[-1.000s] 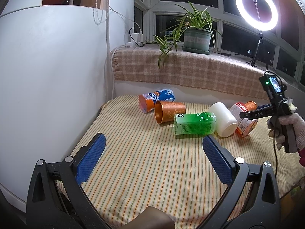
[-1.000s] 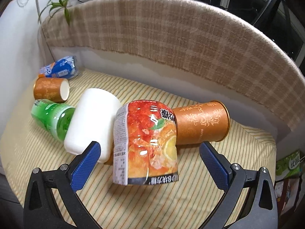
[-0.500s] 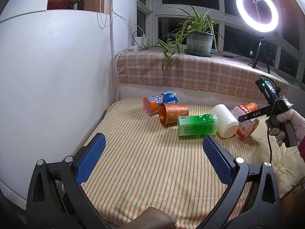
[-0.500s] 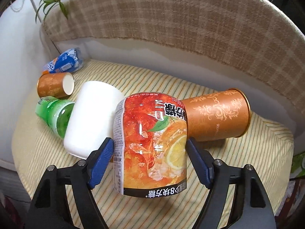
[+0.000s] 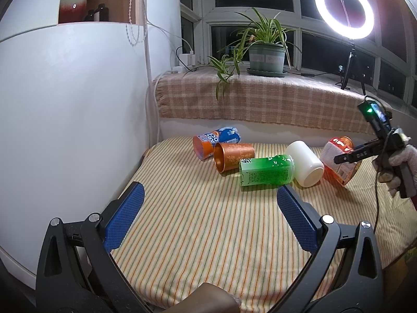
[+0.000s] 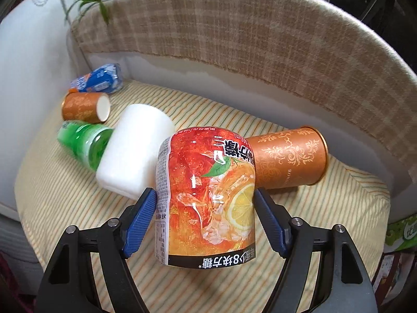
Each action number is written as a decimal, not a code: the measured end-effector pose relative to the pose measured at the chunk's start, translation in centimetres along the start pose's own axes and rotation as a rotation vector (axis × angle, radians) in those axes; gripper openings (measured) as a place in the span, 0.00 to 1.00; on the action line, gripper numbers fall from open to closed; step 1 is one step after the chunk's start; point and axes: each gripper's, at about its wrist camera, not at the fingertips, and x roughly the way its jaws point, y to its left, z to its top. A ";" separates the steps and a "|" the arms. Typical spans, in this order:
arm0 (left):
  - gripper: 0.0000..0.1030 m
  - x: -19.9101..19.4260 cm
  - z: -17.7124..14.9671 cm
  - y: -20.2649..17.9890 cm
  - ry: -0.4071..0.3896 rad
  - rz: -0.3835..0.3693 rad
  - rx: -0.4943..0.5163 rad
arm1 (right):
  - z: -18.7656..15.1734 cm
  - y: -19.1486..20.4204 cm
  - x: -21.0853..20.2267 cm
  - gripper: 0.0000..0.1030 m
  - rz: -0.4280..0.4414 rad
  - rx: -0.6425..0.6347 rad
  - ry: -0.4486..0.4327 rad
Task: Flip cup upright
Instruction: 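Lift the juice cup with the right tool and carry it toward the left tool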
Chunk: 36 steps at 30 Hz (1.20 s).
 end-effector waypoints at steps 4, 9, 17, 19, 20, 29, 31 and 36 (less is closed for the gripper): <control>1.00 0.1 0.2 -0.3 -0.004 -0.002 0.026 | -1.3 0.8 -2.5 0.74 0.027 -0.042 -0.037; 1.00 0.3 0.3 -1.1 -0.004 -0.025 0.050 | -3.5 3.4 -5.9 0.74 0.087 -0.163 -0.076; 1.00 0.6 0.0 -2.3 0.019 -0.092 0.084 | -5.9 10.2 -6.0 0.74 0.193 -0.454 -0.035; 1.00 0.8 -0.1 -2.2 0.033 -0.097 0.079 | -6.1 11.4 -5.1 0.74 0.201 -0.508 -0.019; 1.00 0.8 -0.2 -2.1 0.038 -0.102 0.077 | -6.1 11.8 -4.6 0.74 0.204 -0.520 -0.013; 1.00 0.2 -0.4 -1.9 0.027 -0.106 0.115 | -5.6 14.4 -1.1 0.74 0.239 -0.562 0.039; 1.00 0.3 -0.4 -2.0 0.026 -0.115 0.119 | -5.4 14.4 -0.7 0.75 0.242 -0.557 0.047; 1.00 0.4 -0.5 -2.4 0.029 -0.141 0.137 | -5.1 14.1 -0.5 0.76 0.237 -0.544 0.053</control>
